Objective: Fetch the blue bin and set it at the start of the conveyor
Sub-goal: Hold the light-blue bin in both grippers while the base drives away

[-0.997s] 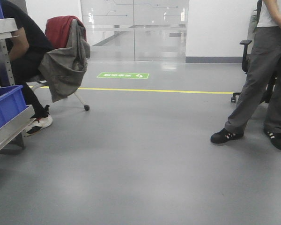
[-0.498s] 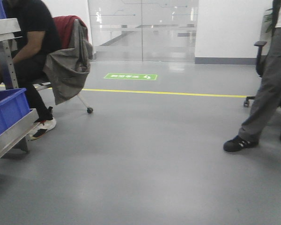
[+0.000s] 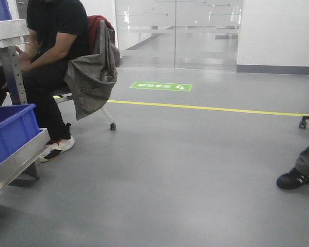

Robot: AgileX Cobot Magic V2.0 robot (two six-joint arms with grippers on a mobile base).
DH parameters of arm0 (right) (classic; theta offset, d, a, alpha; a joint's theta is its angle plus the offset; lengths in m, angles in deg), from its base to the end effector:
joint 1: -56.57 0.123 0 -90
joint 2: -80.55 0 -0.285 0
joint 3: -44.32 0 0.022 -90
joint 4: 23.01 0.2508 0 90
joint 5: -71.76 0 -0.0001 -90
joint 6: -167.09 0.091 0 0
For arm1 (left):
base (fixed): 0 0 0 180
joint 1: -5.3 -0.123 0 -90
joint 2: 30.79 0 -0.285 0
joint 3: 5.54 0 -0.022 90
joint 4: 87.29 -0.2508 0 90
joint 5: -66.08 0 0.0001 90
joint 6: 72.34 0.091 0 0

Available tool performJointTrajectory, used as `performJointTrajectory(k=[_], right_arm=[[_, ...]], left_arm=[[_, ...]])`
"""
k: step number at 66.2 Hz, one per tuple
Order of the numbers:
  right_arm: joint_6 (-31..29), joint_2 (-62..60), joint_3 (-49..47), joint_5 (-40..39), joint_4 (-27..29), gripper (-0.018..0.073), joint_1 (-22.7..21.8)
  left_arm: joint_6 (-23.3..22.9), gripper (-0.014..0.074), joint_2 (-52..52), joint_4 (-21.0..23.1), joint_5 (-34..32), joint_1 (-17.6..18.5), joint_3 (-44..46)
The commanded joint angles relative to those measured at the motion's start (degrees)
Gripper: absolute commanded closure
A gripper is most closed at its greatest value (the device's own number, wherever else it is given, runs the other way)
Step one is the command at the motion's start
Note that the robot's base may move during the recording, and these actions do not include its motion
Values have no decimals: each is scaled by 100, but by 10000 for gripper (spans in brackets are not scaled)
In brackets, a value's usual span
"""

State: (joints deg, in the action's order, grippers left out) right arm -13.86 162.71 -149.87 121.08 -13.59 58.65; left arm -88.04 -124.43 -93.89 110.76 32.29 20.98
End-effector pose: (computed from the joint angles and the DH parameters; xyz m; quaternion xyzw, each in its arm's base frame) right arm 0.2653 0.0209 0.4789 -0.0092 0.8511 0.0861 0.5178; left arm 0.2929 -0.1409 0.4917 0.0925 0.8216 -0.1511 0.5419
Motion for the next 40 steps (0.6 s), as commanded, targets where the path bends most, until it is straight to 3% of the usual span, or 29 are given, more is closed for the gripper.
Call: performJointTrajectory(k=[1, 40], right_arm=[[-110, -66, -51, -176, -4, 711, -9], [-110, -66, -51, -190, -4, 711, -9]], left_arm=[[45, 708, 88, 60, -412, 23, 58], [45, 708, 88, 60, -412, 23, 58]])
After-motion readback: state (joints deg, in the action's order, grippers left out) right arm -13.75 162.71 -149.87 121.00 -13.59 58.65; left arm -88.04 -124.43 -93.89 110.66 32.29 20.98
